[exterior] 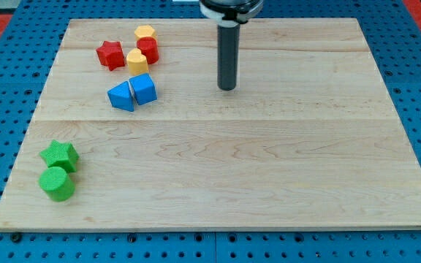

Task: Slide the yellow heart towards the center of the board

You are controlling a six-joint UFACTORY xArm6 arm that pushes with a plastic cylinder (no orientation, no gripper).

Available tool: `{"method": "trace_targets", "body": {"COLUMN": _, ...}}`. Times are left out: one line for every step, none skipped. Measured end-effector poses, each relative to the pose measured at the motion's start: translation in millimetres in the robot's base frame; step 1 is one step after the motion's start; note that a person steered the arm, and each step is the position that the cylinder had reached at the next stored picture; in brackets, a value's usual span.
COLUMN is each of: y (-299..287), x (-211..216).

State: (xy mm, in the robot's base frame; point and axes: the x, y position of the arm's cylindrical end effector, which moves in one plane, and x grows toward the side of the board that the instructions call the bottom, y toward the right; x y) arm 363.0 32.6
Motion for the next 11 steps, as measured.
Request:
{"method": "trace_targets", "body": {"y": 24, "x": -20}}
{"method": "trace_targets", "body": {"y": 45, "x": -42}}
{"method": "trace_targets", "body": {"y": 15, "x": -16}}
{"method": "trace_targets", "body": {"y": -57, "x": -19}}
{"method": "trace_targets", "body": {"y": -120, "x": -18}}
{"method": "trace_targets", "body": {"y": -159, "x": -1}}
{"method": "trace_targets", "body": {"y": -206, "x": -2}}
{"method": "trace_targets", "body": {"y": -218, "x": -50}}
{"method": "trace_targets", "body": {"y": -177, "x": -59}}
{"method": "trace_targets", "body": {"y": -101, "x": -28}}
{"method": "trace_targets", "body": {"y": -38, "x": 7}}
